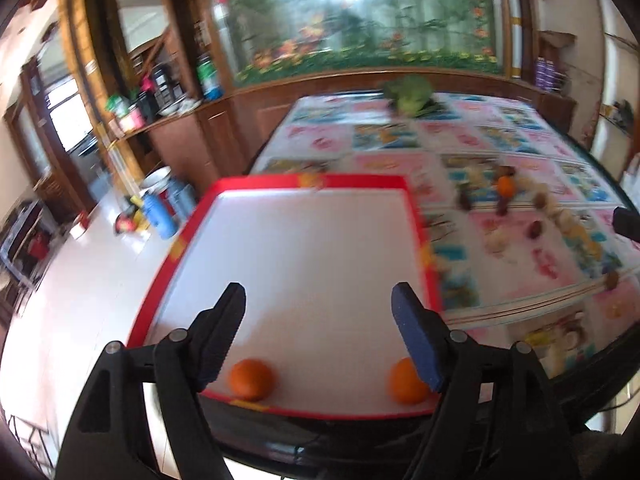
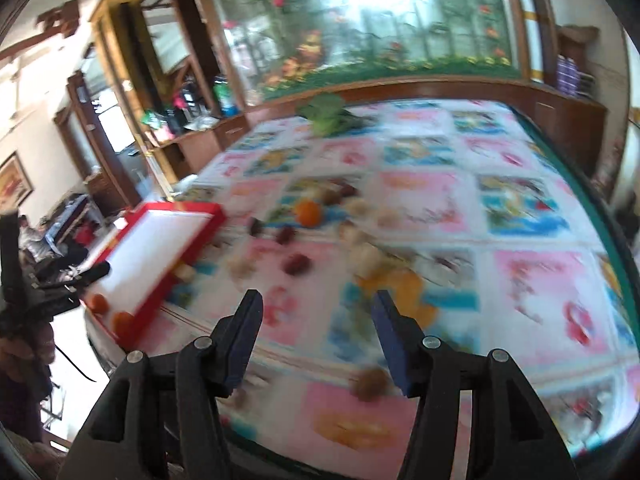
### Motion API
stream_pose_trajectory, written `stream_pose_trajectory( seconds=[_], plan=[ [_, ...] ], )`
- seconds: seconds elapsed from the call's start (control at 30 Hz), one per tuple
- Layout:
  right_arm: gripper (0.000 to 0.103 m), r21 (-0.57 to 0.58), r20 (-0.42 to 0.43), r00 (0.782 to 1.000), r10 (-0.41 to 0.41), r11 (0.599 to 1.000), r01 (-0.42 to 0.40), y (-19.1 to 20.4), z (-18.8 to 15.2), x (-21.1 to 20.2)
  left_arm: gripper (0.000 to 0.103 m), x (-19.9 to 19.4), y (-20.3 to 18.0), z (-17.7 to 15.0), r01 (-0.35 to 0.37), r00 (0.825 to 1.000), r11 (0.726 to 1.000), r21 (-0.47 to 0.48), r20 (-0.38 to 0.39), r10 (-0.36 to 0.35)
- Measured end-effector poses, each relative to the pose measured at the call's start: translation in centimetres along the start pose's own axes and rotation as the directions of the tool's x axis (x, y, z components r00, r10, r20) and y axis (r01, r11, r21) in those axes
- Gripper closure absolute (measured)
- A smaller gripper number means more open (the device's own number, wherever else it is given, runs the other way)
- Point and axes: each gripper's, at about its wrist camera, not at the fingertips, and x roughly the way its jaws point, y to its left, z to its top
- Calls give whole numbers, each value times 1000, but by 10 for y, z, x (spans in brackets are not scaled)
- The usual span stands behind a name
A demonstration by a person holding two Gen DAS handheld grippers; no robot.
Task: Organize fruits
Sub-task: 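Grasp a beige cube with the left gripper while the right grasps a brown round fruit, then carry the cube and brown fruit into the tray and open both grippers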
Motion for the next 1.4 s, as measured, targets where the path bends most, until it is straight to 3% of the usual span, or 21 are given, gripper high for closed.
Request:
stream_pose_trajectory(
  seconds=[0.2, 0.33, 0.43, 0.53, 0.63, 0.93, 1.2, 1.4],
  plan=[
    [46, 14, -78, 997, -9, 1000, 10, -15, -29, 7, 23, 5, -75, 11, 143, 990, 979, 145, -16, -142],
    [46, -8, -85, 996, 0, 1000, -1, -4, -26, 19, 23, 16, -109, 2, 194, 980, 960, 201, -77, -182],
    [48, 2, -86, 996, 3, 1000, -2, -6, -23, 24, 23, 23, -116, 1, 199, 978, 958, 208, -103, -181],
    [69, -3, -109, 994, -27, 1000, 27, -9, -23, 34, 23, 31, -114, 7, 188, 980, 959, 210, -109, -168],
    [78, 18, -101, 995, -19, 1000, 21, -15, -26, 34, 23, 47, -111, 15, 191, 977, 963, 193, -133, -167],
    [78, -26, -69, 998, 0, 1000, -1, -11, -27, 36, 24, 91, -129, 37, 262, 948, 956, 131, -220, -230],
    [78, -10, -76, 997, 34, 999, -35, -14, -24, 36, 52, 121, -149, 44, 312, 920, 942, 124, -288, -266],
    [78, -43, -80, 997, 5, 999, -9, -6, -24, 38, 74, 121, -153, 46, 347, 910, 930, 123, -285, -302]
  ],
)
